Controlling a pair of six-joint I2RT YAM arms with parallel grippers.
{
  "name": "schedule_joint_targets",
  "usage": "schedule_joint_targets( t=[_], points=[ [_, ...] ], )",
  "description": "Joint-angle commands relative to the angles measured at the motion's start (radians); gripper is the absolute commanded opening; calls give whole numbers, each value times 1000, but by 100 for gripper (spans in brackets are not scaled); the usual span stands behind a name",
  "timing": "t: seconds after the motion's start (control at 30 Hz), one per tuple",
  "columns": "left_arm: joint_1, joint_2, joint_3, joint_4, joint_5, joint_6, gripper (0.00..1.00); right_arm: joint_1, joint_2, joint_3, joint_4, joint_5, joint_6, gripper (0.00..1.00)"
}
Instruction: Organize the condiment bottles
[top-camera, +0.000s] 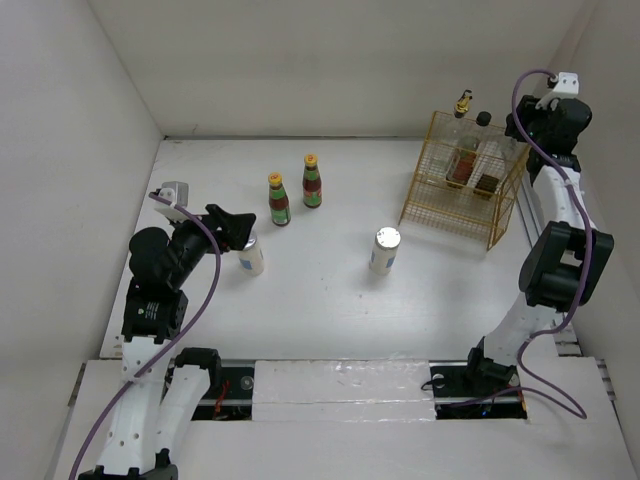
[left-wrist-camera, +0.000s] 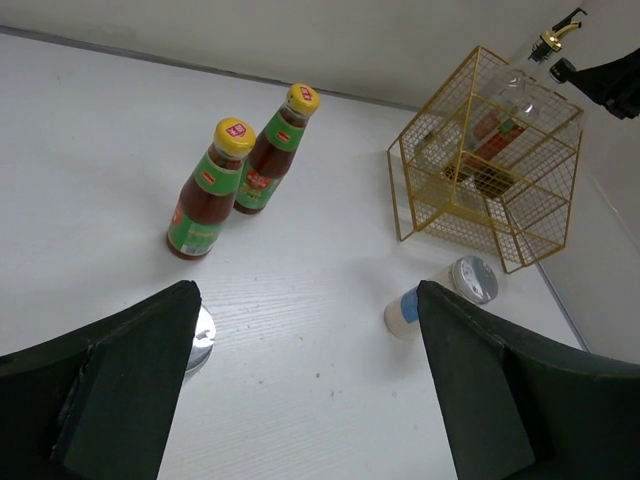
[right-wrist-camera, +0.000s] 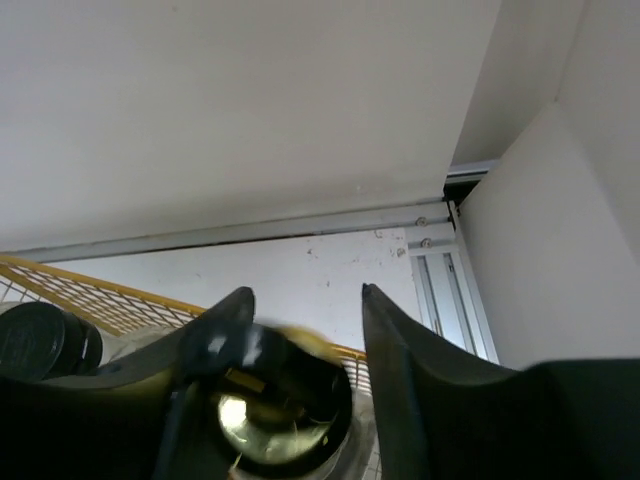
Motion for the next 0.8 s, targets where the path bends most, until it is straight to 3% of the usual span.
schedule_joint_targets(
  t=[0.0, 0.03, 0.23, 0.33, 0.5, 0.53, 0.6, 0.63, 0.67, 0.7, 0.77],
  points=[
    [-3, -21, 3, 46, 18, 3, 86, -8, -31, -6, 108, -3, 11, 54],
    [-3, -21, 3, 46, 18, 3, 88, -8, -40, -6, 108, -3, 11, 54],
    [-3, -21, 3, 46, 18, 3, 92, 12, -158, -26, 108, 41, 20, 78],
    [-3, -21, 3, 46, 18, 3, 83, 12, -222, -26, 108, 60, 20, 86],
    [-3, -21, 3, 46, 18, 3, 38, 59, -322, -49, 129, 71, 31, 89],
    [-3, -21, 3, 46, 18, 3, 34, 69, -339, -60, 143, 71, 31, 89],
    [-3, -21, 3, 46, 27, 3, 28, 92, -390, -104, 162, 71, 31, 80],
    [-3, -21, 3, 46, 27, 3, 25, 122, -406, -120, 175, 71, 31, 70],
    [-3, -21, 3, 46, 27, 3, 20, 144, -422, -153, 185, 62, 31, 54],
    [-3, -21, 3, 46, 27, 3, 18, 168, -448, -170, 197, 61, 31, 28],
    [-3, -21, 3, 46, 27, 3, 14, 261, -468, -207, 221, 52, 31, 4]
  ],
)
